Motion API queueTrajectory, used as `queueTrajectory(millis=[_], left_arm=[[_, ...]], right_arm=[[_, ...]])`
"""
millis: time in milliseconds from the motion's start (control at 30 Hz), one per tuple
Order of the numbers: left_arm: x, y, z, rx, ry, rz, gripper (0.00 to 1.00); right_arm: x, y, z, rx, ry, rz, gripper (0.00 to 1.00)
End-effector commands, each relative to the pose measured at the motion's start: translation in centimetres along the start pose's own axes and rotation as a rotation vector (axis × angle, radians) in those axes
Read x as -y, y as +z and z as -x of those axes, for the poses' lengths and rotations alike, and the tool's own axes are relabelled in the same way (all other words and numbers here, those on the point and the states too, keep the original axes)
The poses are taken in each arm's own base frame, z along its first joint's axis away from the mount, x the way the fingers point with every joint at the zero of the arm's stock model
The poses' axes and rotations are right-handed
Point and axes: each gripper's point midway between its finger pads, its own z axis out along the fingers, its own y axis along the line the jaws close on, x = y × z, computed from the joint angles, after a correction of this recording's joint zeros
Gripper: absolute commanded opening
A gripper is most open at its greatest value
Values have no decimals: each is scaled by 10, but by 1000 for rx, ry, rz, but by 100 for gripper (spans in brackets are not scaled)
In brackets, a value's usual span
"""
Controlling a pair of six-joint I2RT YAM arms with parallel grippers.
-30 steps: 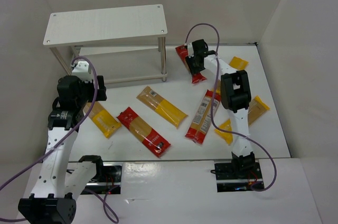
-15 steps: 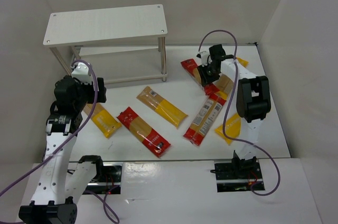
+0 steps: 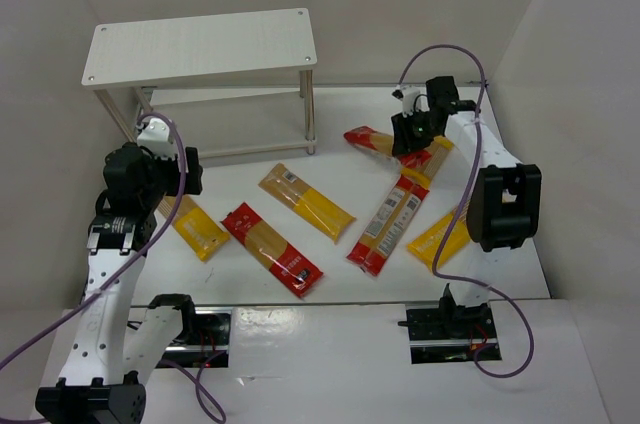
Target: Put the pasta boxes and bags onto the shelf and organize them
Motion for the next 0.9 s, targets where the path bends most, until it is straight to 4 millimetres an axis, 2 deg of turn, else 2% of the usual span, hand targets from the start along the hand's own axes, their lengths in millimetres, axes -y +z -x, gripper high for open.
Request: queueTrajectory(millis=[0,233,500,700,867], left_arm=[[7,-5,14,63,45,-51,100],[12,-5,12,57,54,-81,100],[10,-5,12,56,54,-72,100],[10,-6,10,56,54,-72,100],[10,-8,11,65,55,-71,100]], right_arm=[[-26,-43,44,178,-92,76,0],[-30,-56,42,201,-104,98,0],[-32,-55,34,195,-98,122,0],[-52,-75,42,261,-145,215,0],[-65,-104,48,364,-192,320,0]])
